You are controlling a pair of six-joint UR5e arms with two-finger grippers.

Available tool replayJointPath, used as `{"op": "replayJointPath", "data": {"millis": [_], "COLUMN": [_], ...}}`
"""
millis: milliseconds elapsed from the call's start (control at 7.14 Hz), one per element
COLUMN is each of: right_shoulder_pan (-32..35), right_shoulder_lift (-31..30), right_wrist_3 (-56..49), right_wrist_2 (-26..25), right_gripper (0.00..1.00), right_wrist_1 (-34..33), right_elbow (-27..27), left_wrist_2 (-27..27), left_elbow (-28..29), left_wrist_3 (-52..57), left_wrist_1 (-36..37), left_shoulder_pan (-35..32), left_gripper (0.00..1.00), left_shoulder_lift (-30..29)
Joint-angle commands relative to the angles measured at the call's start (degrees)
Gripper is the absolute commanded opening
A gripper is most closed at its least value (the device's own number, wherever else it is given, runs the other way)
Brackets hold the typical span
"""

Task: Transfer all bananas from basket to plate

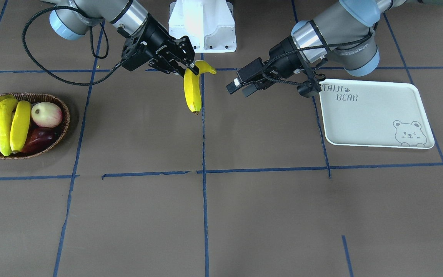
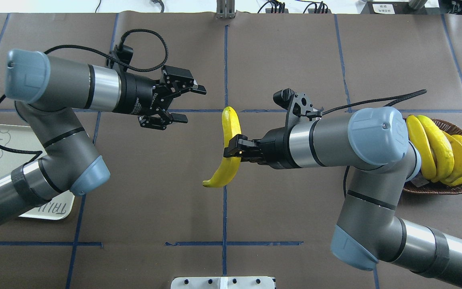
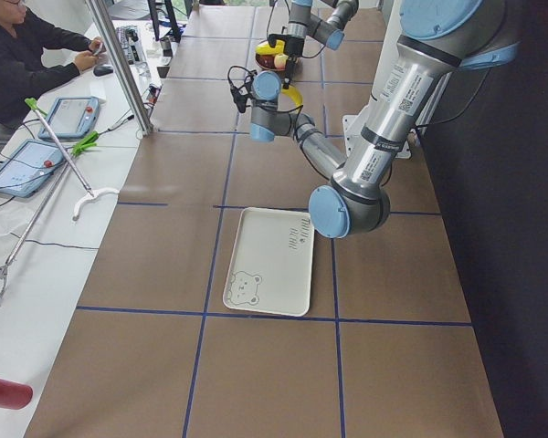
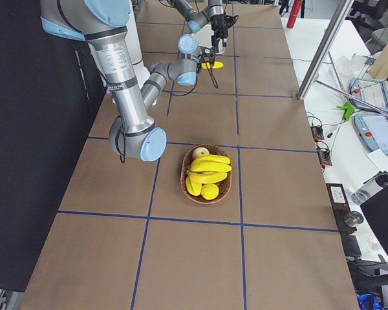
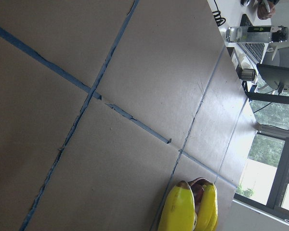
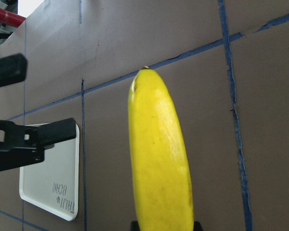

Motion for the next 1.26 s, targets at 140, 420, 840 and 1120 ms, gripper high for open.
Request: {"op": "replayJointPath", "data": {"millis": [140,420,840,1120], "right_shoulder_pan": [-0.9,-1.4,-1.4,-1.3], "right_shoulder_lift": [0.0,0.0,0.0,-0.5], "right_wrist_3": [0.0,0.0,0.0,0.0], "right_wrist_2": [0.0,-0.6,-0.6,-0.5], "right_gripper": [0.03,0.03,0.03,0.04], "right_wrist_1": [0.0,0.0,0.0,0.0], "right_elbow": [0.2,0.2,0.3,0.8], "left_wrist_2": [5.4,5.9,9.5,9.5], "left_elbow": [1.3,1.7,2.1,2.1], "left_wrist_3": [0.1,0.1,0.1,0.2], "left_wrist_1": [0.0,0.0,0.0,-0.1], "left_shoulder_pan": [5.3,6.1,8.7,8.7], "left_gripper": [0.93,0.9,0.56,0.0], "left_shoulder_lift": [-2.0,-3.0,-3.0,-2.7]}}
